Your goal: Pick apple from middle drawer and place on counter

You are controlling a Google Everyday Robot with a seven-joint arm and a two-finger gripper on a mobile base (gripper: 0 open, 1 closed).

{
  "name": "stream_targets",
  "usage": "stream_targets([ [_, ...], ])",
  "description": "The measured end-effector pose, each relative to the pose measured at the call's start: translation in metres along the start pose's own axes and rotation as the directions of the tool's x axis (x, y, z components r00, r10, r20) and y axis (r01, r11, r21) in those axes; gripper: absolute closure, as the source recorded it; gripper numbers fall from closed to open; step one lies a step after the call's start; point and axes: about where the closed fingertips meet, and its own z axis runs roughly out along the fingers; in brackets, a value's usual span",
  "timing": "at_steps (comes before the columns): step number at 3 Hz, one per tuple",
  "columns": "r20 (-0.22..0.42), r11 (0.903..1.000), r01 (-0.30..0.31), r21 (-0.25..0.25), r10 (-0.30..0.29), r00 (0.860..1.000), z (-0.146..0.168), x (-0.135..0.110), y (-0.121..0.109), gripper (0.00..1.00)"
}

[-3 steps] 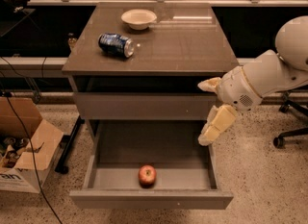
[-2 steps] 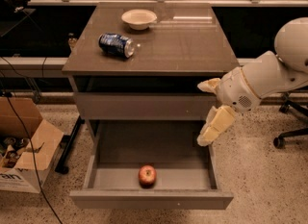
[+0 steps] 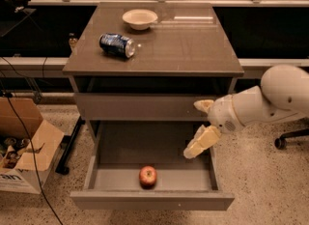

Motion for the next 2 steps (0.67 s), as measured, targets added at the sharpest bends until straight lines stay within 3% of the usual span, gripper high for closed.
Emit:
stream_targets([
  [2,0.091,0.9976,-0.054,-0.043,0.058,0.994,0.076,0.056,-0.019,0.0],
])
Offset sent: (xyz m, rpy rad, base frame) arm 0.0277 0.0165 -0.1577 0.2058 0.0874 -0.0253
